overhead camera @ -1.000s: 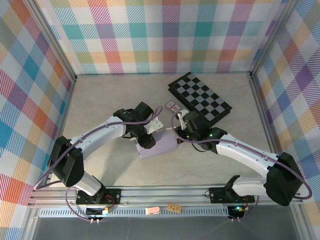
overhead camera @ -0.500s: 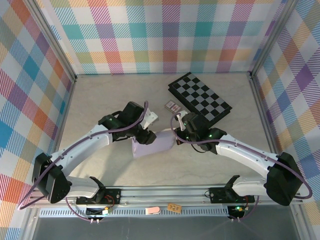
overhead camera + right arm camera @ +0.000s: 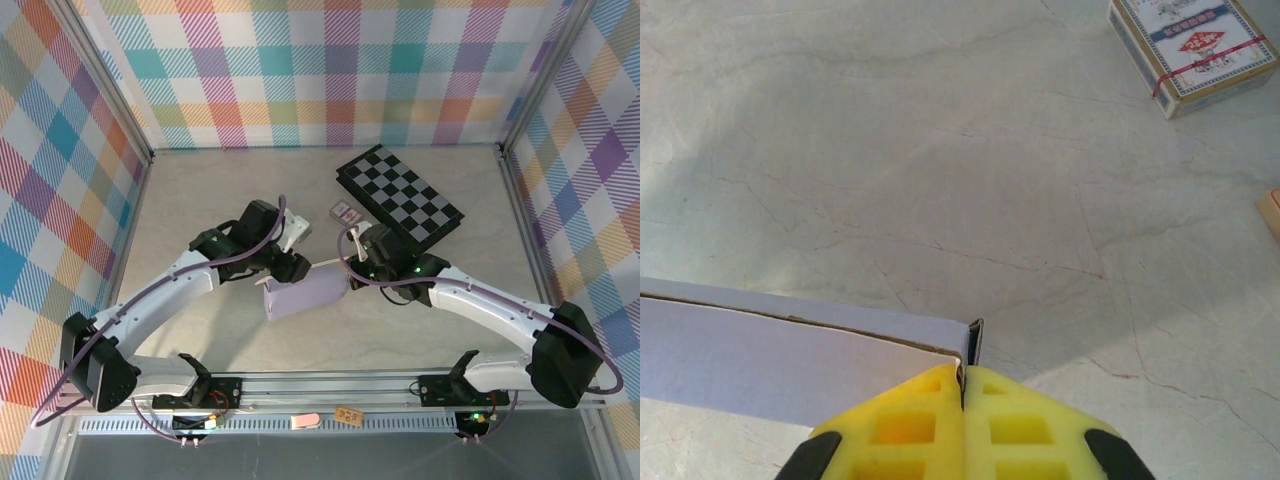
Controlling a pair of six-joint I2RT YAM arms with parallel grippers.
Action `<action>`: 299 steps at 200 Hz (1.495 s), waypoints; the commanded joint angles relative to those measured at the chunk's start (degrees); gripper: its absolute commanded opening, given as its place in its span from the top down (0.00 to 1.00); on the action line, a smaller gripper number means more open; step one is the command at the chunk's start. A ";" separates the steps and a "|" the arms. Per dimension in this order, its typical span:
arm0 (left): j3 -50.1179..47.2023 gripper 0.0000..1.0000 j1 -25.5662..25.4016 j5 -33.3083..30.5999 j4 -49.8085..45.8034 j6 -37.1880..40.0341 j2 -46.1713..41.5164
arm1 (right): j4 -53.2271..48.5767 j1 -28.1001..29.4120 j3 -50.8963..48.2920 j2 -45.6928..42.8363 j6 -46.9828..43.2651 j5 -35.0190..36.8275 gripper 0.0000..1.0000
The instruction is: Fold the paper box
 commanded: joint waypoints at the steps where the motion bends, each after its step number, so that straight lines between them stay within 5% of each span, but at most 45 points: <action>1: 5.64 0.51 0.47 -6.41 -7.18 -9.11 -3.67 | -8.27 0.91 0.85 2.64 1.67 1.69 1.00; 29: 6.70 0.59 0.50 -11.59 -20.95 -18.49 -7.72 | -9.46 1.18 2.75 4.06 2.08 2.78 1.00; 56: 2.92 0.58 0.48 -10.12 -26.65 -22.39 -12.61 | -9.90 1.40 3.84 4.97 2.25 3.30 1.00; 98: -1.04 0.40 0.96 -9.41 -23.17 -36.19 -15.64 | -10.35 1.79 5.13 5.71 2.28 3.55 1.00; 167: -17.74 0.46 1.22 -9.19 -7.56 -68.90 -32.24 | -12.59 1.90 6.67 7.10 4.43 4.81 1.00; 220: -25.92 0.46 1.52 -7.75 13.90 -74.00 -32.62 | -12.87 1.97 7.02 7.36 4.89 4.98 1.00; 299: -28.23 0.56 2.05 -7.65 13.29 -73.67 -31.10 | -13.21 2.02 7.72 7.80 4.99 5.15 1.00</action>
